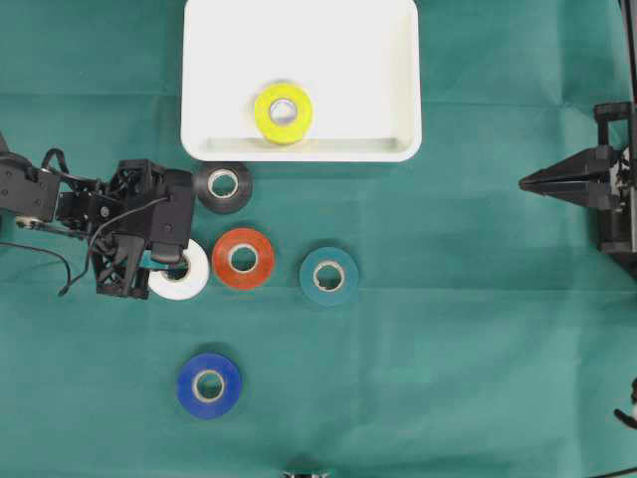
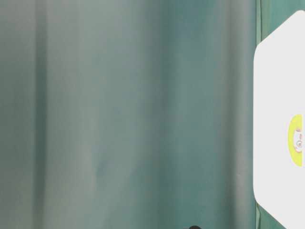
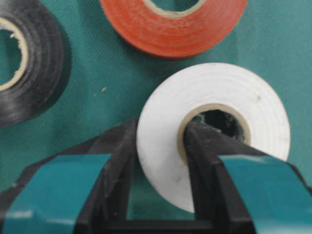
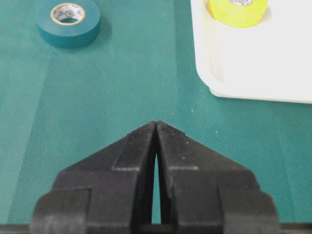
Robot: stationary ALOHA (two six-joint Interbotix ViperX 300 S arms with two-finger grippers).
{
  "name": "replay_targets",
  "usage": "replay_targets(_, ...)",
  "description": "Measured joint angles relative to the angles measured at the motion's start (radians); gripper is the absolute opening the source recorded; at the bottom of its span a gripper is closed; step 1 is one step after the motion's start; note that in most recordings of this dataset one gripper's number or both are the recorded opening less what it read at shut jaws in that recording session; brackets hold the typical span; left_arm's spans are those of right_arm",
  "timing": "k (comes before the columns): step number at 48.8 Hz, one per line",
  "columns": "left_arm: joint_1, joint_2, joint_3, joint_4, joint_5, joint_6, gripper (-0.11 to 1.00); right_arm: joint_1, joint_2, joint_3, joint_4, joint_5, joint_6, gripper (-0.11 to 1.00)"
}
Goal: Put the tape into the white case with the left arm.
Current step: 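Move the left gripper onto the white tape roll and grasp it, then lift the white tape and place it in the tray beside yellow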
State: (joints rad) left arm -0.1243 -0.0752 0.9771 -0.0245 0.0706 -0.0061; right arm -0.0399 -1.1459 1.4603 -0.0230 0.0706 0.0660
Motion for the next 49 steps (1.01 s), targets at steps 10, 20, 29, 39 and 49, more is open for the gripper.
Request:
replay_targets(10,-0.02,-0.054,-0.009,0.0,0.051,0.003,0.26,0.0,0.0,0.0,0.0,0.0,0.0,-0.1)
replay_targets(20,-0.057,-0.158,-0.044,0.0,0.147,0.002,0.26,0.0,0.0,0.002,0.0,0.0,0.0,-0.1)
replay_targets(29,-0.066,-0.235,-0.057,-0.002,0.192,0.003,0.26,0.0,0.0,0.002,0.0,0.0,0.0,-0.1)
replay_targets(39,-0.057,-0.247,-0.057,0.0,0.195,0.003,0.26,0.002,0.0,0.002,0.0,0.0,0.0,-0.1)
replay_targets(49,-0.032,-0.236,-0.061,-0.002,0.186,0.006,0.26,0.0,0.0,0.0,0.0,0.0,0.0,-0.1)
